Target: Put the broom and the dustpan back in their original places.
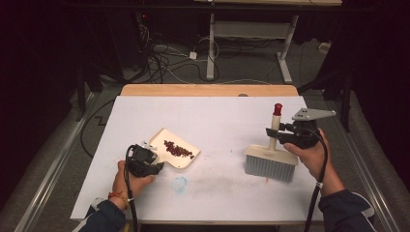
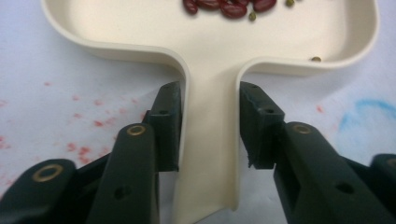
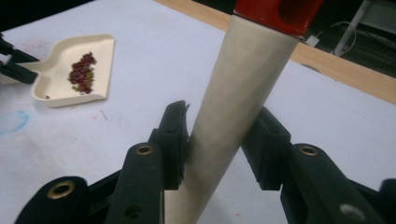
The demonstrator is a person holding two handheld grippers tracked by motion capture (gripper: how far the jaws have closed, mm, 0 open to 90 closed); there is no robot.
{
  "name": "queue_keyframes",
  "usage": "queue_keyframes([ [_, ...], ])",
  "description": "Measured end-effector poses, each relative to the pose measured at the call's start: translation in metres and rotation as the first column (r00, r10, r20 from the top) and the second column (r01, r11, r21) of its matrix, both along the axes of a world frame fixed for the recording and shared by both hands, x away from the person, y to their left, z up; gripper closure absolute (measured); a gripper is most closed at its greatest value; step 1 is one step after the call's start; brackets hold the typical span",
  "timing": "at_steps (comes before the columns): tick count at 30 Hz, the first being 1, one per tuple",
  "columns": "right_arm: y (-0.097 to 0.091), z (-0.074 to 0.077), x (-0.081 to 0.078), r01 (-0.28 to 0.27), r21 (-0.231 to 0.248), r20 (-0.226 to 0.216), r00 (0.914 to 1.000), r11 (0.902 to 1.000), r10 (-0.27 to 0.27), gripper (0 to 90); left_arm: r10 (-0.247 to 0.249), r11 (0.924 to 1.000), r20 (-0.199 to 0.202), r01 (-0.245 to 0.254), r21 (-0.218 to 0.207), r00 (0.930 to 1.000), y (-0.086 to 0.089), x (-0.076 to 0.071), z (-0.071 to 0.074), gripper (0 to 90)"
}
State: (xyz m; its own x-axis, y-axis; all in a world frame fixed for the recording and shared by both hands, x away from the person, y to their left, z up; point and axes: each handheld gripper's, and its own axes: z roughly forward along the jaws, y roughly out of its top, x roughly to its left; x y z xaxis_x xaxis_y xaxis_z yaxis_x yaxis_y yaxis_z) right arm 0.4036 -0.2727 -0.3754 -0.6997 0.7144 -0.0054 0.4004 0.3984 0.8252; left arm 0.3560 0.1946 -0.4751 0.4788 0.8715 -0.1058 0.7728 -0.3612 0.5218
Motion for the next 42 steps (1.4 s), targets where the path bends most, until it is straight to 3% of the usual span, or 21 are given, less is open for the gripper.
queue_keyframes([
  [3,0.002,-0.007,0.014,0.037,-0.021,-0.022,0.9990,0.9991,-0.038,60.7,0.030,0.9994,0.001,-0.030,-0.019,0.9995,-0.004,0.001,-0.001,54.8],
  [6,0.004,-0.013,0.026,0.075,-0.038,-0.044,0.9961,0.9965,-0.076,59.5,0.040,0.9989,-0.001,-0.040,-0.024,0.9992,-0.009,-0.001,-0.002,45.0],
  [11,0.008,-0.023,0.044,0.102,-0.066,-0.071,0.9917,0.9926,-0.106,58.6,0.005,0.9991,-0.022,-0.006,-0.042,0.9998,-0.018,-0.015,0.000,32.1],
  [18,0.019,-0.035,0.061,0.136,-0.099,-0.104,0.9838,0.9857,-0.146,58.4,-0.049,0.9916,0.015,0.050,-0.120,0.9987,-0.024,-0.037,0.003,34.7],
  [21,0.025,-0.040,0.067,0.156,-0.124,-0.100,0.9805,0.9799,-0.169,58.0,-0.098,0.9880,0.031,0.101,-0.117,0.9947,-0.031,-0.045,0.003,35.2],
  [23,0.028,-0.043,0.071,0.174,-0.141,-0.097,0.9773,0.9746,-0.189,58.0,-0.138,0.9849,0.064,0.144,-0.096,0.9884,-0.033,-0.050,0.005,35.2],
  [25,0.031,-0.046,0.073,0.194,-0.164,-0.088,0.9736,0.9670,-0.211,57.0,-0.179,0.9808,0.114,0.186,-0.057,0.9772,-0.033,-0.055,0.008,35.1],
  [29,0.033,-0.052,0.077,0.254,-0.178,-0.048,0.9627,0.9508,-0.266,52.2,-0.241,0.9685,0.234,0.249,-0.006,0.9420,-0.025,-0.062,0.011,31.6],
  [30,0.033,-0.052,0.077,0.257,-0.154,-0.042,0.9630,0.9542,-0.266,52.4,-0.243,0.9683,0.256,0.250,0.008,0.9357,-0.022,-0.064,0.012,30.7],
  [31,0.032,-0.052,0.077,0.253,-0.134,-0.042,0.9646,0.9582,-0.260,52.3,-0.240,0.9696,0.271,0.244,0.016,0.9322,-0.018,-0.066,0.012,28.2],
  [33,0.034,-0.053,0.078,0.262,-0.145,-0.024,0.9632,0.9542,-0.268,52.0,-0.250,0.9680,0.284,0.246,0.052,0.9255,-0.012,-0.069,0.010,26.8],
  [35,0.035,-0.053,0.077,0.256,-0.143,-0.026,0.9647,0.9561,-0.262,51.6,-0.247,0.9689,0.289,0.241,0.056,0.9249,-0.005,-0.070,0.008,24.8],
  [37,0.037,-0.054,0.077,0.258,-0.133,-0.022,0.9645,0.9569,-0.263,50.9,-0.255,0.9669,0.302,0.244,0.075,0.9186,0.000,-0.071,0.007,23.3],
  [42,0.041,-0.052,0.073,0.247,-0.128,-0.014,0.9678,0.9604,-0.251,48.0,-0.249,0.9684,0.324,0.239,0.069,0.9128,0.008,-0.070,0.008,20.2],
])
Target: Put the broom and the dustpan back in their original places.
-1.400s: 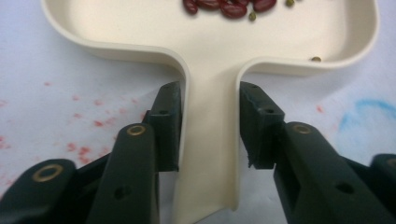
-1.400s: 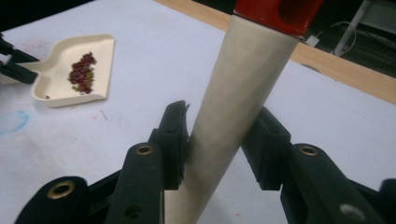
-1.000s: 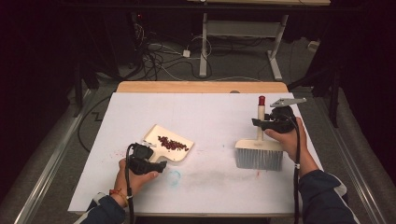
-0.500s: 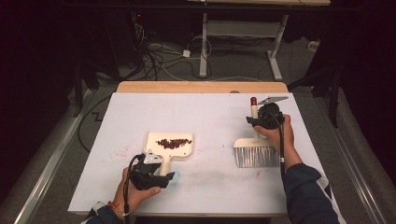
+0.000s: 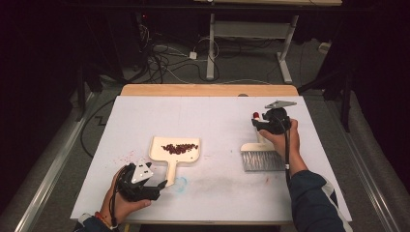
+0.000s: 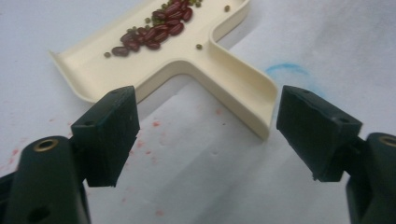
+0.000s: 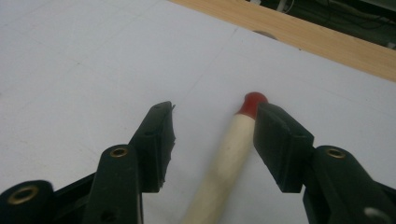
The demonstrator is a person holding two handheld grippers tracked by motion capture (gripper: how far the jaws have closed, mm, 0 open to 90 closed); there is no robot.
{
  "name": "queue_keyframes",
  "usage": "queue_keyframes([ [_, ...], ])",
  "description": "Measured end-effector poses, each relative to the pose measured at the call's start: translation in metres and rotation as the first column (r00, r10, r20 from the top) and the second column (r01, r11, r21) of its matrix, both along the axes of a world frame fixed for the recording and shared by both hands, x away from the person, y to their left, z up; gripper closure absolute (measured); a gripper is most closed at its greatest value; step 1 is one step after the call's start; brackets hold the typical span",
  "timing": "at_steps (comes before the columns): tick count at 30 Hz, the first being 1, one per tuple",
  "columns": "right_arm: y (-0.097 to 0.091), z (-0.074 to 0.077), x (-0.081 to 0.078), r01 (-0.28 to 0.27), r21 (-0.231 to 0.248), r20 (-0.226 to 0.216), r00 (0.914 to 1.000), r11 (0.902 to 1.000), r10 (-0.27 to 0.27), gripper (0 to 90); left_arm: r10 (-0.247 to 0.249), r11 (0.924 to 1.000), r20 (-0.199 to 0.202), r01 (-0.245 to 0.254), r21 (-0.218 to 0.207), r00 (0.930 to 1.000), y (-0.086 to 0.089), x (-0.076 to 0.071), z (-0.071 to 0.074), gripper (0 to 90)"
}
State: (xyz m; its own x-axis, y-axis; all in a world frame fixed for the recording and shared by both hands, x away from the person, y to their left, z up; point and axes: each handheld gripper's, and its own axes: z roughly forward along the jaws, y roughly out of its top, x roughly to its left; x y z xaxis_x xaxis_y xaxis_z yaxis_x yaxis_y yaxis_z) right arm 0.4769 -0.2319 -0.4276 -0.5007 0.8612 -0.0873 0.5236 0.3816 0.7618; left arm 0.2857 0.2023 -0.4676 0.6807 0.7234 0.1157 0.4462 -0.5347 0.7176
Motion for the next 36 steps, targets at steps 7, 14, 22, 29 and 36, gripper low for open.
queue_keyframes([
  [7,-0.004,0.003,-0.010,-0.008,0.086,0.036,0.9993,0.9963,0.005,44.6,-0.010,0.9997,0.026,0.010,0.021,0.9996,0.005,0.001,-0.001,20.0],
  [14,-0.009,0.007,-0.021,0.001,0.135,0.072,0.9973,0.9908,-0.011,41.4,0.010,0.9995,0.037,-0.011,0.028,0.9993,0.010,-0.001,0.000,20.0],
  [22,-0.006,0.013,-0.037,-0.023,0.165,0.119,0.9929,0.9860,0.003,36.4,0.007,0.9998,0.058,-0.008,0.018,0.9983,0.011,-0.003,0.001,19.8],
  [29,0.001,0.028,-0.057,-0.094,0.166,0.180,0.9816,0.9817,0.064,36.0,-0.010,0.9997,0.059,0.008,0.024,0.9982,0.009,-0.004,0.001,19.8],
  [36,0.005,0.040,-0.074,-0.127,0.122,0.231,0.9681,0.9843,0.096,34.4,-0.012,0.9997,0.063,0.011,0.021,0.9979,0.010,-0.005,0.001,19.8],
])
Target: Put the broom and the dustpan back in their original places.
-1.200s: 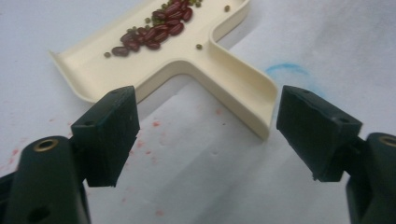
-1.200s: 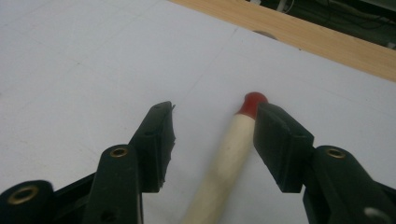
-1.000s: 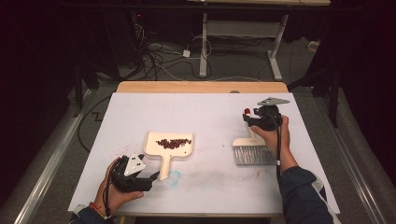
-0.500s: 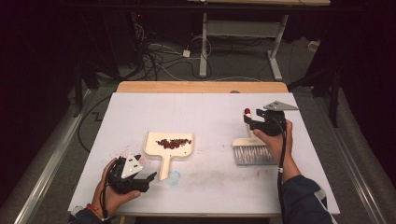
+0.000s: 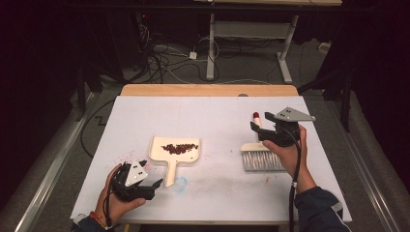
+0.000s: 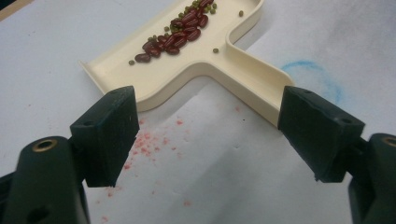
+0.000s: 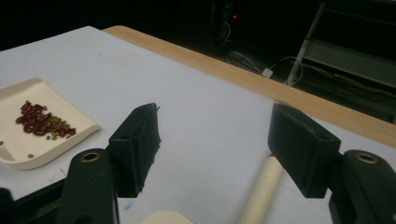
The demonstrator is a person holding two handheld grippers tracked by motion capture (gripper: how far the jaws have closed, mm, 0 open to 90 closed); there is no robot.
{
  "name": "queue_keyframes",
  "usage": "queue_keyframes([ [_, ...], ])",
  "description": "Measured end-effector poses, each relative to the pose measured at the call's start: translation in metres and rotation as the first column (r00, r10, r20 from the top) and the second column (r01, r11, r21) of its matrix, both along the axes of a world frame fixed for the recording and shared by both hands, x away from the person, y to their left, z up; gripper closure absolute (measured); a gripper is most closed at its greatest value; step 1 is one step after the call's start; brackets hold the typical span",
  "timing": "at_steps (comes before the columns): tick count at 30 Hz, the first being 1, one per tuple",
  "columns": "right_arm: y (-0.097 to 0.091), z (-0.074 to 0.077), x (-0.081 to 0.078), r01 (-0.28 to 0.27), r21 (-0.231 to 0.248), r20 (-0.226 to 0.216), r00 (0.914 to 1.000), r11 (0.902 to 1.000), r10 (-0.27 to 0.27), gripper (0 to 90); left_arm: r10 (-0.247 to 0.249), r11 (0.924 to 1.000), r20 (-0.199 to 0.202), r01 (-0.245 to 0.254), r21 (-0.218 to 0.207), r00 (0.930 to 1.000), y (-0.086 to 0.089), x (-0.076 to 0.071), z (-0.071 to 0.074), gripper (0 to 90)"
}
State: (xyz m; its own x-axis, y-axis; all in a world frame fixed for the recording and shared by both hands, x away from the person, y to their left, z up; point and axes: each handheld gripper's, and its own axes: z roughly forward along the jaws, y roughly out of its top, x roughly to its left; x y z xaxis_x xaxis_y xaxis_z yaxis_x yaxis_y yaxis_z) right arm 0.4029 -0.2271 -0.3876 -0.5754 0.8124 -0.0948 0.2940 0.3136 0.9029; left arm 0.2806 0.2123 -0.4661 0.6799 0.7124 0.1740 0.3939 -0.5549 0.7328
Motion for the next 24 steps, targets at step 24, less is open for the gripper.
queue_keyframes([
  [24,0.001,0.016,-0.046,-0.082,-0.052,0.072,0.9937,0.9953,0.086,26.0,-0.007,0.9999,0.000,0.007,0.011,1.0000,-0.002,-0.001,0.000,19.8],
])
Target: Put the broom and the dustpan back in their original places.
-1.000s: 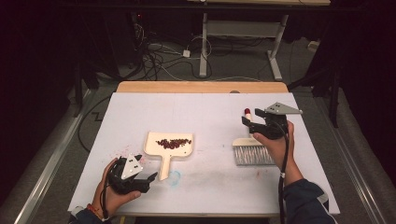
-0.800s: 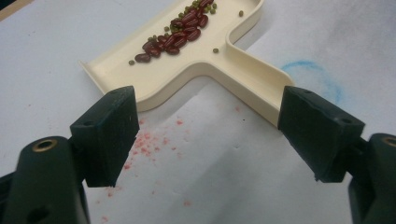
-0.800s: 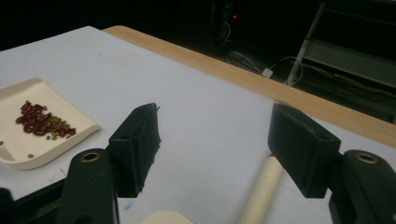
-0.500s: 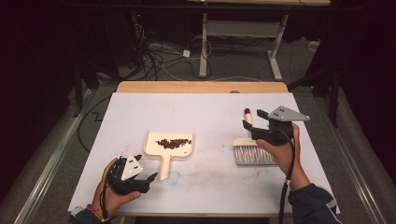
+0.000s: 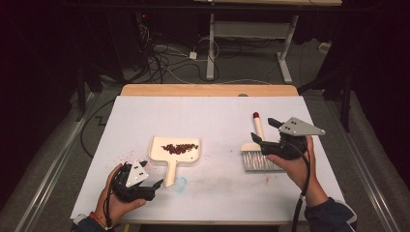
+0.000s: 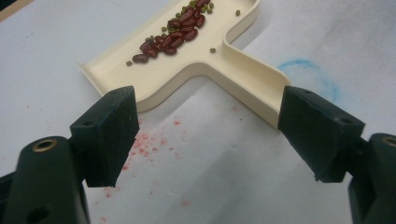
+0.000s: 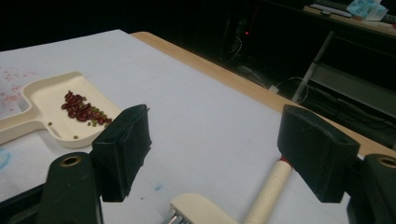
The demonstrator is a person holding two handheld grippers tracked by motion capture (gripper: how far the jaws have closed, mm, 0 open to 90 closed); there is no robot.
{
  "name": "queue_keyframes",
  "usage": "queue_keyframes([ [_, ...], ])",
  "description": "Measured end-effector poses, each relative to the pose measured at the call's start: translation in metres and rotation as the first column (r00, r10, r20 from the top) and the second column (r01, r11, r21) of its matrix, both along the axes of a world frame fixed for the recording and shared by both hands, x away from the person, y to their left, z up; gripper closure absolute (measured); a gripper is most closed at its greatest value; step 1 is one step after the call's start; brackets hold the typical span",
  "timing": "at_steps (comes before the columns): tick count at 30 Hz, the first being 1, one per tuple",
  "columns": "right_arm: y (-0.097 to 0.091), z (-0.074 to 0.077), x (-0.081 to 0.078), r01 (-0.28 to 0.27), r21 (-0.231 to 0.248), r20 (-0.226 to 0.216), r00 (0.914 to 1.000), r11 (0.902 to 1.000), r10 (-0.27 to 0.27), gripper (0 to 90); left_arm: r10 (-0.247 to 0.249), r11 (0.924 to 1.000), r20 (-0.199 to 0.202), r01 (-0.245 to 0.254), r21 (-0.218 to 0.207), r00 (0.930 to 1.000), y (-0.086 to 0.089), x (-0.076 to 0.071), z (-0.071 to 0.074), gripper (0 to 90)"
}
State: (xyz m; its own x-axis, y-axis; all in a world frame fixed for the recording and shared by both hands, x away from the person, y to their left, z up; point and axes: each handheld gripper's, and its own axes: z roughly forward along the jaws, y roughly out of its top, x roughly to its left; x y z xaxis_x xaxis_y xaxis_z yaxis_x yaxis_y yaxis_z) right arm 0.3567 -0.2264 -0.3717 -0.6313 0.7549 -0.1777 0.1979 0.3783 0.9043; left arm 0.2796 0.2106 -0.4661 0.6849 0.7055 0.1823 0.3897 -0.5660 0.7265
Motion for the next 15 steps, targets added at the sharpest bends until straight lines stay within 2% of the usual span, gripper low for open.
queue_keyframes([
  [9,-0.006,-0.003,-0.015,-0.019,-0.024,0.019,0.9996,0.9995,0.019,25.7,-0.003,0.9999,0.018,0.003,0.011,0.9998,-0.001,0.000,0.000,19.8],
  [15,-0.012,-0.010,-0.024,-0.021,-0.042,0.035,0.9991,0.9989,0.022,25.4,-0.002,1.0000,0.002,0.002,0.008,1.0000,-0.002,0.000,-0.001,19.8],
])
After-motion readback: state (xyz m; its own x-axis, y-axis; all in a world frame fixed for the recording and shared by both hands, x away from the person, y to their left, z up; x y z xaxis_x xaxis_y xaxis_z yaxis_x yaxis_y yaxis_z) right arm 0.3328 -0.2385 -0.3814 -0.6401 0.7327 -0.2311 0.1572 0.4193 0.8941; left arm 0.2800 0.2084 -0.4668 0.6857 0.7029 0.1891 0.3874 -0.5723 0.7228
